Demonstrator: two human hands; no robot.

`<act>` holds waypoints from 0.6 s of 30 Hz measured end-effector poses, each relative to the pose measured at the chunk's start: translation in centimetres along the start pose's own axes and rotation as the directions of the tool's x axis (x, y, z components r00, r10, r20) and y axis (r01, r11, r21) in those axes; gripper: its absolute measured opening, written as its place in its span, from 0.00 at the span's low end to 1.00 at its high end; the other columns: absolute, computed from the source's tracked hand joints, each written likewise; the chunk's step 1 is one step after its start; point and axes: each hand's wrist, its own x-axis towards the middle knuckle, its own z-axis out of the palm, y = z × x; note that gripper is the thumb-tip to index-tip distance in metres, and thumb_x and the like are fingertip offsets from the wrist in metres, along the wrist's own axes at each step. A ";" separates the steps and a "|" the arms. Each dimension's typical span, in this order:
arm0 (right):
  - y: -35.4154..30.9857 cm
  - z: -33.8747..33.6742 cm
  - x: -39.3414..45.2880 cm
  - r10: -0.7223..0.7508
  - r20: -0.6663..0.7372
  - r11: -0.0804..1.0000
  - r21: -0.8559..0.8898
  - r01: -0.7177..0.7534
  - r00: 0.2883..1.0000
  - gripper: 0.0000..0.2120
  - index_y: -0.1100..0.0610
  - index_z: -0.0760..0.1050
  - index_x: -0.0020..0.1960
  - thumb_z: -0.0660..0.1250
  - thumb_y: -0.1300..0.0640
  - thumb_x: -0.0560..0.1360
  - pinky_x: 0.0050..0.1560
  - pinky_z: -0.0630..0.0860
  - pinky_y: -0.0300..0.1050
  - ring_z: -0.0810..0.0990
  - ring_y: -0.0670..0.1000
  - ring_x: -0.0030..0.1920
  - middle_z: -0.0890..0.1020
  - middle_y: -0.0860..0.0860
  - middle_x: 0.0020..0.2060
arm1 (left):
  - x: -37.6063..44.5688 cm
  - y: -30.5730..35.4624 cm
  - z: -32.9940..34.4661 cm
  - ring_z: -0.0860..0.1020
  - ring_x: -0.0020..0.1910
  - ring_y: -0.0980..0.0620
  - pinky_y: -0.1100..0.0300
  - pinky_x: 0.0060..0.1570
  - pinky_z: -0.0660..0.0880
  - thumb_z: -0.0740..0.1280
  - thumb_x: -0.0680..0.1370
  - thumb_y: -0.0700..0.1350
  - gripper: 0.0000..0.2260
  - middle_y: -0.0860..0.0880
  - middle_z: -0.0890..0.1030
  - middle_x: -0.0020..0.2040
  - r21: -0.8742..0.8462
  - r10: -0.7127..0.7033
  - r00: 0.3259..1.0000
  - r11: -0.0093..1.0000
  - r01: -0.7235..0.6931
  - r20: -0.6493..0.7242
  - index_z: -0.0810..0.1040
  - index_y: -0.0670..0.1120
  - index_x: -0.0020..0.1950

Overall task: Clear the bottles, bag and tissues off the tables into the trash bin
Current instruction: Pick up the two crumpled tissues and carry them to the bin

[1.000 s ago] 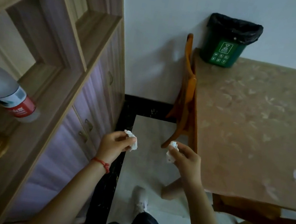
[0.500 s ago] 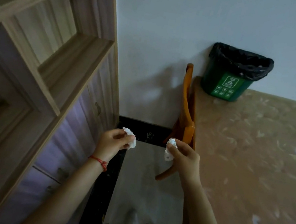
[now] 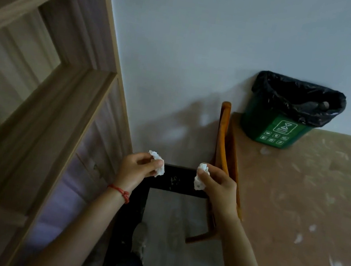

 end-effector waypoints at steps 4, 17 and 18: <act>-1.2 2.4 5.3 -0.005 -0.057 0.999 -0.034 0.003 0.998 0.05 0.57 0.80 0.49 0.69 0.58 0.73 0.39 0.79 0.35 0.83 0.49 0.40 0.84 0.52 0.39 | 6.8 1.4 -0.6 0.75 0.29 0.55 0.65 0.34 0.75 0.68 0.72 0.33 0.07 0.49 0.77 0.28 -0.017 -0.031 0.999 0.999 0.031 -0.017 0.76 0.39 0.34; -3.8 4.9 16.5 0.052 -0.209 0.999 0.015 -0.050 0.976 0.06 0.54 0.79 0.49 0.70 0.57 0.72 0.43 0.79 0.36 0.82 0.44 0.40 0.83 0.47 0.40 | 20.1 5.0 1.0 0.73 0.28 0.53 0.65 0.31 0.72 0.70 0.67 0.39 0.12 0.45 0.78 0.27 0.068 0.020 0.979 0.997 -0.034 0.204 0.76 0.46 0.24; -3.9 4.8 17.3 0.059 -0.214 0.998 0.031 -0.054 0.975 0.07 0.55 0.80 0.50 0.70 0.57 0.72 0.44 0.80 0.38 0.83 0.45 0.40 0.83 0.48 0.40 | 20.8 5.3 1.4 0.73 0.27 0.55 0.66 0.31 0.71 0.69 0.69 0.36 0.14 0.47 0.77 0.26 0.074 0.026 0.979 0.996 -0.042 0.200 0.76 0.45 0.24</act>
